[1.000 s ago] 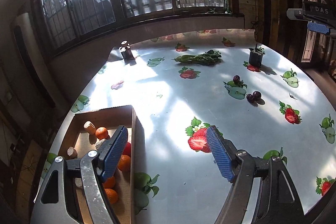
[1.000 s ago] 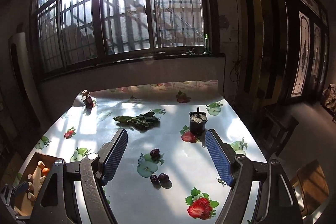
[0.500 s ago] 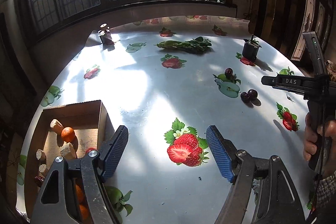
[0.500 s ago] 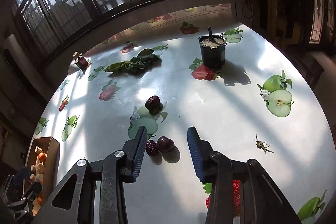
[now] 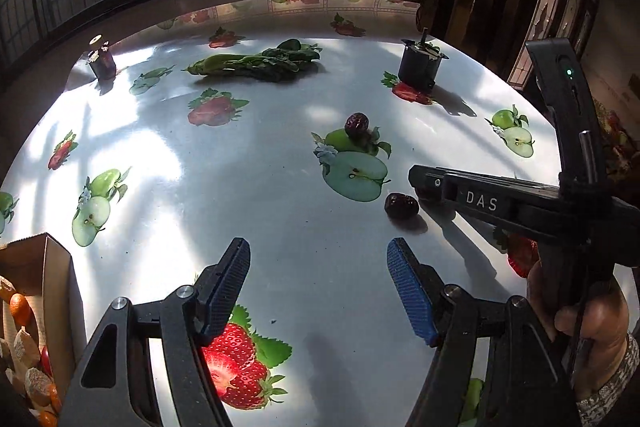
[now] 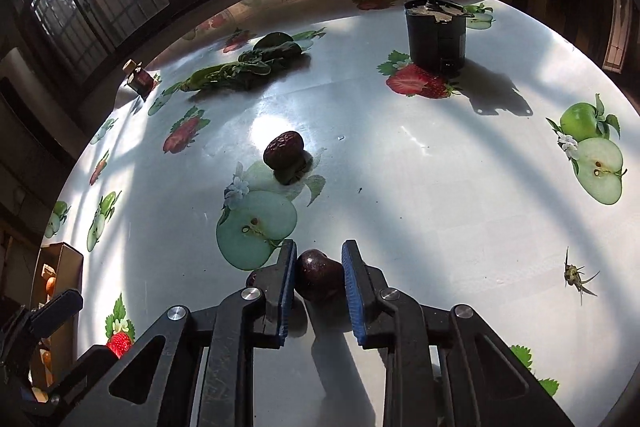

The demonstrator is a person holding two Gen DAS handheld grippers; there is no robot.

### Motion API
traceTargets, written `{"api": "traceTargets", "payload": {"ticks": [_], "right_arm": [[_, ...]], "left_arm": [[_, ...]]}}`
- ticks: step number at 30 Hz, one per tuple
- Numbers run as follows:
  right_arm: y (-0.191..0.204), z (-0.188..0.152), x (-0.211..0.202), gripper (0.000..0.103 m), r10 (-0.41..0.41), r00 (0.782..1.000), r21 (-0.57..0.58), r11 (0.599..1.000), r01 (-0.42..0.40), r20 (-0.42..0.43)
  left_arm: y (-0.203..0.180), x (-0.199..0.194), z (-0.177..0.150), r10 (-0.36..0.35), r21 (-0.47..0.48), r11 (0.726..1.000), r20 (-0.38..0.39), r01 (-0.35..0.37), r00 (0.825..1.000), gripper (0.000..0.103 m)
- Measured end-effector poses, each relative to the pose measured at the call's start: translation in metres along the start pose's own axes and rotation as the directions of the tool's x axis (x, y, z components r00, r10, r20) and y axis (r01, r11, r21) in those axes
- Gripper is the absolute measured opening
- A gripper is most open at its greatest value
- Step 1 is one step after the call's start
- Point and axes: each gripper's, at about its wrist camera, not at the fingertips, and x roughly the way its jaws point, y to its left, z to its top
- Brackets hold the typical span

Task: Organize fruits
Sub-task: 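Grasp a dark plum with right tool while left tool grasps a red date, then carry the plum and date into the box and open both tools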

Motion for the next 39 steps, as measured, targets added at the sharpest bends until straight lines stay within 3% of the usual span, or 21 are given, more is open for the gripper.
{"api": "traceTargets", "payload": {"ticks": [6, 12, 13, 14, 15, 18, 21, 26, 31, 35, 39], "right_arm": [[-0.03, 0.003, -0.01, 0.024, -0.059, 0.998, 0.054, 0.997, 0.058, 0.014], [-0.047, 0.006, -0.011, 0.024, -0.013, 1.0, 0.104, 0.995, 0.013, -0.004], [-0.047, 0.006, -0.01, 0.024, -0.008, 1.0, 0.105, 0.994, 0.008, -0.005], [-0.047, 0.007, -0.01, 0.024, -0.005, 1.0, 0.106, 0.994, 0.006, -0.007], [-0.048, 0.007, -0.011, 0.024, -0.002, 1.0, 0.106, 0.994, 0.003, -0.008], [-0.049, 0.008, -0.013, 0.024, 0.002, 1.0, 0.11, 0.994, -0.002, -0.004], [-0.053, 0.009, -0.017, 0.024, 0.06, 0.998, 0.142, 0.988, -0.061, 0.011], [-0.047, 0.007, -0.025, 0.024, 0.168, 0.985, 0.162, 0.971, -0.174, 0.048], [-0.018, -0.001, -0.026, 0.025, 0.21, 0.977, 0.109, 0.971, -0.214, 0.043], [0.019, -0.013, -0.027, 0.025, 0.206, 0.978, 0.034, 0.978, -0.207, 0.032], [0.081, -0.036, -0.032, 0.025, 0.238, 0.971, -0.075, 0.968, -0.238, -0.006]], "left_arm": [[-0.032, 0.037, 0.009, -0.048, 0.059, 0.997, -0.016, 0.049, 0.999, 0.07], [-0.061, 0.059, 0.021, -0.047, 0.124, 0.991, -0.015, 0.048, 0.999, 0.069], [-0.063, 0.062, 0.022, -0.054, 0.126, 0.99, -0.025, 0.057, 0.998, 0.065], [-0.064, 0.066, 0.022, -0.057, 0.126, 0.99, -0.043, 0.062, 0.997, 0.044], [-0.066, 0.065, 0.02, -0.026, 0.137, 0.99, -0.03, 0.03, 0.999, 0.03], [-0.064, 0.061, 0.017, -0.029, 0.132, 0.991, -0.043, 0.035, 0.999, 0.026], [-0.053, 0.048, 0.013, -0.02, 0.098, 0.995, -0.044, 0.024, 0.999, 0.026], [-0.018, -0.005, -0.001, 0.001, 0.029, 1.0, 0.0, -0.001, 1.0, 0.026], [0.05, -0.077, -0.034, 0.043, -0.125, 0.991, 0.057, -0.036, 0.997, 0.026], [0.121, -0.127, -0.079, 0.146, -0.285, 0.951, 0.064, -0.122, 0.987, 0.026], [0.19, -0.16, -0.123, 0.255, -0.42, 0.881, 0.032, -0.218, 0.967, 0.027]]}}
